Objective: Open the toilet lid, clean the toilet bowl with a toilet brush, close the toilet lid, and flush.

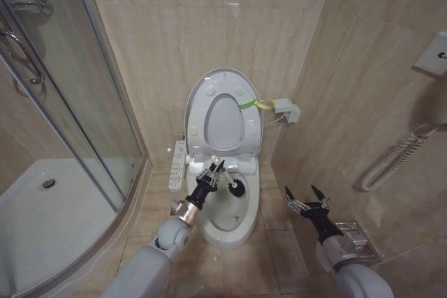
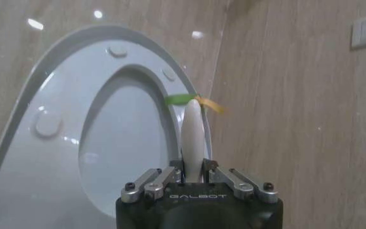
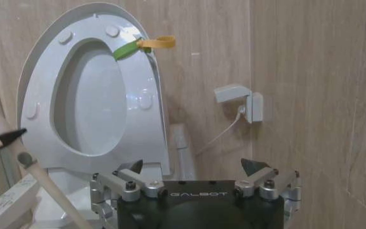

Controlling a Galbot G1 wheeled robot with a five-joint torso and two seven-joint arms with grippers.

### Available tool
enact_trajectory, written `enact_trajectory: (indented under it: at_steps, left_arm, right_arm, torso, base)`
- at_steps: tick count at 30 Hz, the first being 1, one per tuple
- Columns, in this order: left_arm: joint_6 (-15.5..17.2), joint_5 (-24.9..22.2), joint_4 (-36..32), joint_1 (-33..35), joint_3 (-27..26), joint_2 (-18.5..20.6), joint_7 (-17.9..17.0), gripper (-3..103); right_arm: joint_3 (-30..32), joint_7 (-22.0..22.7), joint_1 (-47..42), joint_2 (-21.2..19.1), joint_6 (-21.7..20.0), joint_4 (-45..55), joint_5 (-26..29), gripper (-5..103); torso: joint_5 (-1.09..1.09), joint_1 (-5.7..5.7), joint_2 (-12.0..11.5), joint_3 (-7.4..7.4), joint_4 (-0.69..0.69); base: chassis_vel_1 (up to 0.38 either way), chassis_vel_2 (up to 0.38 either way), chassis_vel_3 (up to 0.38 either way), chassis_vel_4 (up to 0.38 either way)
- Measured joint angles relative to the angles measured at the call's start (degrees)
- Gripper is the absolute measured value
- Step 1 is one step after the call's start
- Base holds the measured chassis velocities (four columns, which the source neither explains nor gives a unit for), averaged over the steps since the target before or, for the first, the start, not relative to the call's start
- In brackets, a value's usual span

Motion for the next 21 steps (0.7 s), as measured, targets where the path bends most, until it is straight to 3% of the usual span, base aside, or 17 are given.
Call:
enact_trajectory:
  at_steps: [10,21]
  left_arm:
    - [-2.49,5.62,8.43,-0.25,1.84,-3.82,-0.17,19]
    - [-4.77,7.99,15.98,-1.06,2.68,-6.96,-0.05,19]
  right_arm:
    - [0.00,0.00,0.00,0.00,0.00,0.00,0.00,100]
    - [0.00,0.00,0.00,0.00,0.00,0.00,0.00,100]
  torso:
    - [-0.01,0.00,0.00,0.00,0.00]
    - [0.00,0.00,0.00,0.00,0.00]
  base:
    - [0.000,0.000,0.000,0.000]
    - [0.000,0.000,0.000,0.000]
